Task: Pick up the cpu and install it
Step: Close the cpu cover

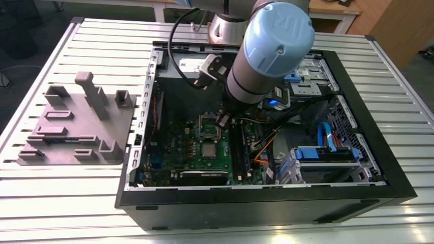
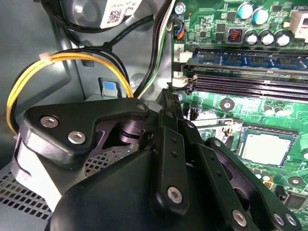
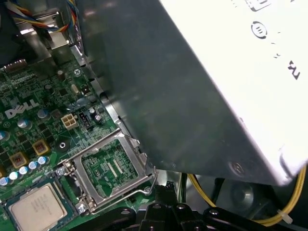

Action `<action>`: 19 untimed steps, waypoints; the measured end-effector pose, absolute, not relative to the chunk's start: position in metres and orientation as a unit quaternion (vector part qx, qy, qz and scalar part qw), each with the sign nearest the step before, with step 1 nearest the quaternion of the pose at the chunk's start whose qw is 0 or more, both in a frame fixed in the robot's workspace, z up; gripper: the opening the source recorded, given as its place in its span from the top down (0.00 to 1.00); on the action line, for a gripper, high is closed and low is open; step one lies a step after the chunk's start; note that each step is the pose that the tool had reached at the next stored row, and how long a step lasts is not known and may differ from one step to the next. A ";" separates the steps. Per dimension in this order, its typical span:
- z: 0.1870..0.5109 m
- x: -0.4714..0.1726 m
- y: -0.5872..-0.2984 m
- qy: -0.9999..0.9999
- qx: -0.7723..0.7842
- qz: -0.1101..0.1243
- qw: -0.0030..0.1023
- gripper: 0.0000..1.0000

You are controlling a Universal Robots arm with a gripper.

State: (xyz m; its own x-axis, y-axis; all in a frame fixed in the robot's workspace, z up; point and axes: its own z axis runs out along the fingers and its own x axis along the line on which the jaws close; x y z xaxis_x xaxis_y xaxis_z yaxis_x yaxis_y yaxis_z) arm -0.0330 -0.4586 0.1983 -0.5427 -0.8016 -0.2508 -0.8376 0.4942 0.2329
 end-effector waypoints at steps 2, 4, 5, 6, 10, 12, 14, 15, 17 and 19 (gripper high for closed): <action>0.197 -0.034 -0.458 0.863 -0.475 0.165 0.055 0.90; 0.197 -0.035 -0.458 0.863 -0.475 0.165 0.054 0.90; 0.197 -0.035 -0.458 0.863 -0.475 0.165 0.054 0.90; 0.197 -0.036 -0.458 0.863 -0.475 0.165 0.054 0.90; 0.199 -0.036 -0.458 0.863 -0.475 0.165 0.053 0.90; 0.201 -0.036 -0.458 0.863 -0.475 0.164 0.051 0.90; 0.203 -0.036 -0.458 0.864 -0.475 0.158 0.047 0.90; 0.203 -0.036 -0.458 0.865 -0.475 0.154 0.045 0.90; 0.205 -0.036 -0.458 0.866 -0.475 0.150 0.041 0.90; 0.207 -0.036 -0.458 0.866 -0.475 0.149 0.040 0.90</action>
